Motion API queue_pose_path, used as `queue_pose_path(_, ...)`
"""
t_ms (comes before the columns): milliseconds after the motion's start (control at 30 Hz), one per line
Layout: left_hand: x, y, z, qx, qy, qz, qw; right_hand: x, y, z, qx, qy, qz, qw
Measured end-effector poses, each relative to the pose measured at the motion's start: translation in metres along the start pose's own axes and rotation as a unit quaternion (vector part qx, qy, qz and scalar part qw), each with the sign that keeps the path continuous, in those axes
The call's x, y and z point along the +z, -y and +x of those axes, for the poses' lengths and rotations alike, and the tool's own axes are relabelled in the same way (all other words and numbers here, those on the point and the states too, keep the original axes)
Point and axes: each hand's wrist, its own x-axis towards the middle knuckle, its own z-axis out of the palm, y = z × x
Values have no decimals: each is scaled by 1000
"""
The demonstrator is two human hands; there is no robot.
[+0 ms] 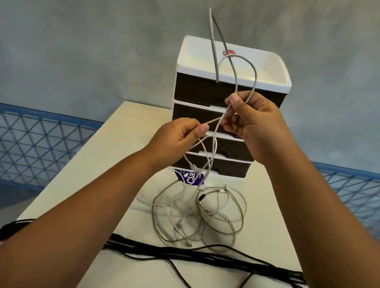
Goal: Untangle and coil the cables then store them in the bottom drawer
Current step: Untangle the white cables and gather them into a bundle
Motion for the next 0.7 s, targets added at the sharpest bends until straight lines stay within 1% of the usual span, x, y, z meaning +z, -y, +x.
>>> queue_pose_path(67,-2,14,3,15,3,75,997,-2,-1,2,-4,-27,-8,1000)
queue_pose_path(133,-3,29,4,-4,15,122,992,-6,3,6,-7,-61,10,998)
queue_pose_path(200,-4,41,3,-31,14,139,990,-12,10,10,-21,-83,50,995)
queue_pose_path(333,-5,63,1,-57,2,194,979,-29,30,19,-75,-146,83,983)
queue_pose_path(467,-7,87,-10,-84,2,246,966,-49,52,21,-90,-195,119,969)
queue_pose_path(567,-6,103,-17,-86,2,261,962,-63,63,20,-102,-206,133,964)
queue_pose_path(633,-3,108,-18,-106,42,270,956,-68,66,16,-105,-199,136,965)
queue_pose_path(700,2,103,-19,-124,80,313,938,-68,64,11,-101,-184,132,969)
